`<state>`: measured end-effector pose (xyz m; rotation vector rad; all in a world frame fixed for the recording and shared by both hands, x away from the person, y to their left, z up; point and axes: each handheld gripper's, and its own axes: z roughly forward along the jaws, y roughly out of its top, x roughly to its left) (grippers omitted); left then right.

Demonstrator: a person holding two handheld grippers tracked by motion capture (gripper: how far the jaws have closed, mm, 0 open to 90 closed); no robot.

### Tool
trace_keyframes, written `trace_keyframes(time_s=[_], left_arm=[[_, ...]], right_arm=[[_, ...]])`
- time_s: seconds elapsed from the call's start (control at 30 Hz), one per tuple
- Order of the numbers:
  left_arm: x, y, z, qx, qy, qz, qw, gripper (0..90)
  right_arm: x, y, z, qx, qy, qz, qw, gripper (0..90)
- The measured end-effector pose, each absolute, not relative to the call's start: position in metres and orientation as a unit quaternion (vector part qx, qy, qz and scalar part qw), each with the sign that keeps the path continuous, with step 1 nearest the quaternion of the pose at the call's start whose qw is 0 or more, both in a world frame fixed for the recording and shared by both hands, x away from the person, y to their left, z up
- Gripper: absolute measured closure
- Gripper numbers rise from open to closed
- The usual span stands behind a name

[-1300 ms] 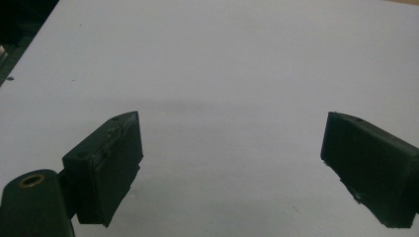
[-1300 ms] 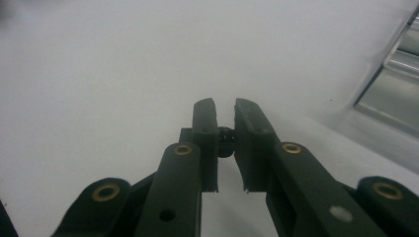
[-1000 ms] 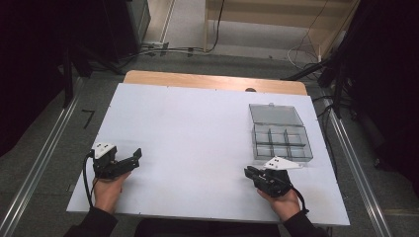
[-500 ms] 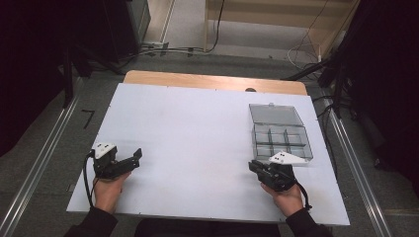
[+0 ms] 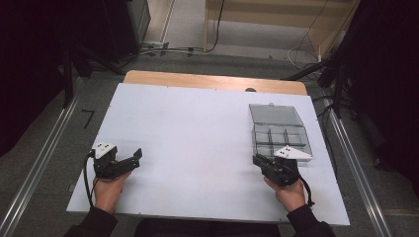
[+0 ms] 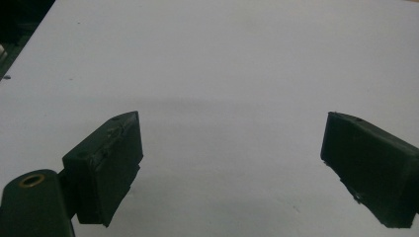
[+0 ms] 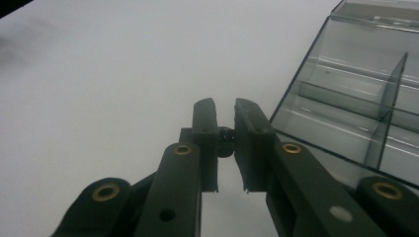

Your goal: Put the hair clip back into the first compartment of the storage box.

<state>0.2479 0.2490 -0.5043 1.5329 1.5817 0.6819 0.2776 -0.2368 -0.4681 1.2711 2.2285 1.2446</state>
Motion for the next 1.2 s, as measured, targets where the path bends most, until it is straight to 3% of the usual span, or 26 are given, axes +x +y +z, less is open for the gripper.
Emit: trace_keyframes(time_s=[1.2], left_arm=[[0.248,0.249,-0.505,0.608,0.627,0.269,0.406,9.7]], right_arm=[[0.301,-0.240,-0.456,0.453,0.757,0.441,0.166,77.5]])
